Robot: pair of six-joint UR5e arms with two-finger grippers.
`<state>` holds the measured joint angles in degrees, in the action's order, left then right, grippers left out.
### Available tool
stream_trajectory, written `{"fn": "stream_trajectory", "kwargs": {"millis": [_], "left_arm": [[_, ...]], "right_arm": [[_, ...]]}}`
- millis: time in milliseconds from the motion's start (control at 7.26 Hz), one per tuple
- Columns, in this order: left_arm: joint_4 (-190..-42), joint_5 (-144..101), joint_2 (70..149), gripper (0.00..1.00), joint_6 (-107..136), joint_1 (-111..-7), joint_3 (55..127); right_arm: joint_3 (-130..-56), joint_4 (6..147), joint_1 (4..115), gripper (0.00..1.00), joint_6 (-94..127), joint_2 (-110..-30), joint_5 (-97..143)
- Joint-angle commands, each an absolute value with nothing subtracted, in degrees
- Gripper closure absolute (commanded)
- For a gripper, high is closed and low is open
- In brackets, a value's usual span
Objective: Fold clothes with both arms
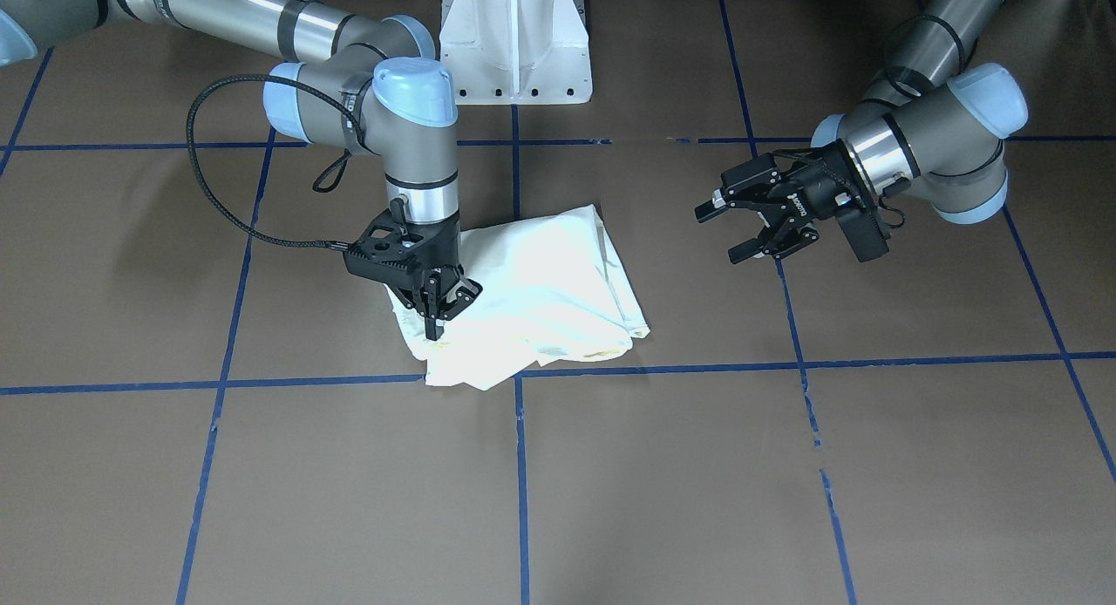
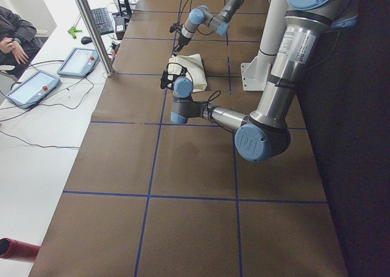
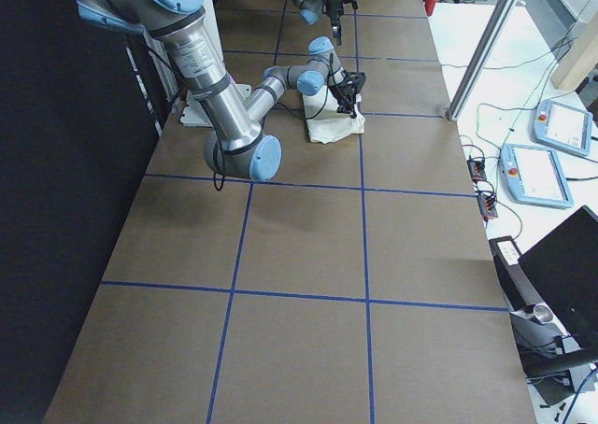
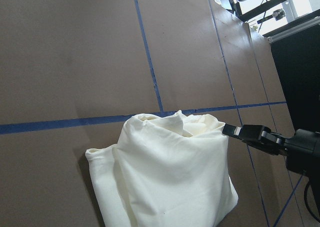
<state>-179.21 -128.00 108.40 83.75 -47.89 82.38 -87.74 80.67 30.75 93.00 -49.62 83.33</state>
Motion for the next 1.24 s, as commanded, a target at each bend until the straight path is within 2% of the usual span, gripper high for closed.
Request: {"fn": "stream_trajectory", "kwargs": {"millis": [0, 413, 689, 1102], "left_arm": [[-179.1, -126.4, 108.4, 0.00, 83.7, -47.6, 82.2], [-169.6, -117.9, 112.9, 0.00, 83.8, -46.4, 80.7], [-166.6, -110.3, 118.9, 0.00, 83.7, -43.3, 73.9], [-166.9, -106.1, 120.1, 0.00, 75.1, -38.2, 71.6]], "right_arm": [[-86.5, 80.6, 30.9, 0.01, 89.6, -48.5, 83.2], [-88.3, 80.7, 40.0, 0.00, 79.2, -47.3, 96.7], [-90.8, 81.2, 45.4, 0.00, 72.6, -48.7, 104.2], [-94.0, 81.2, 46.1, 0.00, 71.4, -52.0, 104.9]]}}
